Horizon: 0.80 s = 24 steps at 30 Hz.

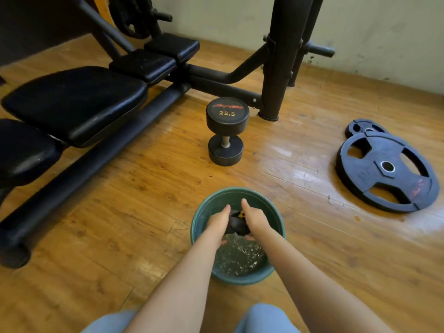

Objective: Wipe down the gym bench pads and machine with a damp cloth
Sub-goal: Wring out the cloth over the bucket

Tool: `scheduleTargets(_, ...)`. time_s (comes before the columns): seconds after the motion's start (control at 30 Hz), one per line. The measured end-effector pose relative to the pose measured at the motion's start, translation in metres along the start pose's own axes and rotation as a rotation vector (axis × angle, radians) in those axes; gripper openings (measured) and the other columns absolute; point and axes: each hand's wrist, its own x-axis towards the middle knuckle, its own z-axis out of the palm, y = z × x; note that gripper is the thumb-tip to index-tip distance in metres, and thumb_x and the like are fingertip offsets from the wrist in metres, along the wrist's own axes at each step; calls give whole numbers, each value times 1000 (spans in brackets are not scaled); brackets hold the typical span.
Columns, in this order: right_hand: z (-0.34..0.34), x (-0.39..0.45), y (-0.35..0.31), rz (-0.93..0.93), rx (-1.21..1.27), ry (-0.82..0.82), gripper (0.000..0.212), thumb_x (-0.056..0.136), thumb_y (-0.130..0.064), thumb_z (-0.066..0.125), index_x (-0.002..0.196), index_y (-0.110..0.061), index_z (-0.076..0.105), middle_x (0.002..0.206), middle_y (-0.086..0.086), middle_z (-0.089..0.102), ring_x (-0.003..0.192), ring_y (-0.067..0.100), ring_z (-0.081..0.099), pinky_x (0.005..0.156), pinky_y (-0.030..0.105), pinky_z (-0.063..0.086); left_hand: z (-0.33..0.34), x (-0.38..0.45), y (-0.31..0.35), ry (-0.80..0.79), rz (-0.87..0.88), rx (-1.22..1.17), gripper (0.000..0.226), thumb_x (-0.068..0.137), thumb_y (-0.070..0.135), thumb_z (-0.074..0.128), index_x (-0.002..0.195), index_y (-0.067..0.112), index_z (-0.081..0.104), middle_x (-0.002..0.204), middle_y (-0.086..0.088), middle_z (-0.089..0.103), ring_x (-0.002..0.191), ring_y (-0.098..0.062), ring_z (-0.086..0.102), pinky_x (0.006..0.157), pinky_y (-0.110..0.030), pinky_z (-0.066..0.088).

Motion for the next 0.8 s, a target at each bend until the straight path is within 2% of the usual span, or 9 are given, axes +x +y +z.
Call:
scheduleTargets(0.07, -9, -12, -7, 94, 209, -95, 35, 92, -48, 50, 86, -15, 56, 95, 9, 62, 93, 27, 61, 65, 31, 50, -5, -19, 5, -92, 30, -185, 26, 97, 40, 49, 103, 17, 59, 106, -7, 63, 97, -22, 59, 82, -38, 51)
scheduleTargets(0.13, -17, -29, -13, 76, 346, -122, 24, 87, -35, 64, 100, -16, 59, 109, 11, 63, 97, 27, 62, 69, 34, 52, -7, -43, 11, -115, 105, -280, 11, 97, 22, 54, 100, 15, 61, 101, -9, 67, 85, -19, 63, 78, -36, 53)
scheduleTargets(0.23, -38, -65, -36, 21, 517, -96, 22, 86, -12, 66, 107, -14, 58, 105, 12, 62, 86, 23, 61, 72, 37, 51, -14, -87, 30, -101, 165, -382, 16, 94, 3, 54, 108, 7, 60, 95, -10, 64, 81, -18, 62, 85, -38, 52)
scheduleTargets(0.33, -59, -109, -70, 3, 630, -70, 25, 85, -2, 65, 107, -10, 57, 99, 12, 61, 85, 25, 60, 76, 39, 51, -24, -142, 57, -83, 188, -365, 18, 92, 0, 55, 108, 6, 60, 92, -6, 63, 83, -18, 61, 77, -30, 54)
scheduleTargets(0.47, -83, -177, -116, -17, 622, -25, 26, 84, -7, 67, 107, 0, 60, 93, 17, 66, 81, 30, 62, 63, 36, 51, -35, -228, 96, 22, 216, -354, 9, 91, 1, 59, 97, 5, 63, 78, -2, 62, 69, -13, 59, 68, -27, 53)
scheduleTargets(0.57, -106, -232, -160, -36, 626, -51, 12, 86, -13, 66, 96, -8, 62, 91, 16, 66, 77, 28, 63, 54, 29, 51, -44, -292, 119, 72, 262, -338, 8, 89, 3, 62, 94, 8, 66, 79, -4, 66, 74, -18, 63, 70, -31, 55)
scheduleTargets(0.7, -133, -287, -218, -72, 575, -61, 9, 85, -19, 68, 90, -17, 61, 97, 13, 67, 82, 26, 64, 59, 31, 53, -55, -359, 149, 127, 294, -416, 9, 88, 5, 64, 97, 5, 67, 81, -5, 68, 78, -19, 65, 74, -33, 57)
scheduleTargets(0.8, -142, -311, -255, -90, 551, -58, 10, 85, -21, 69, 90, -18, 61, 101, 14, 67, 85, 27, 64, 63, 33, 55, -67, -390, 175, 138, 326, -428, 11, 89, 7, 63, 99, 3, 66, 81, -5, 67, 73, -16, 64, 62, -25, 55)
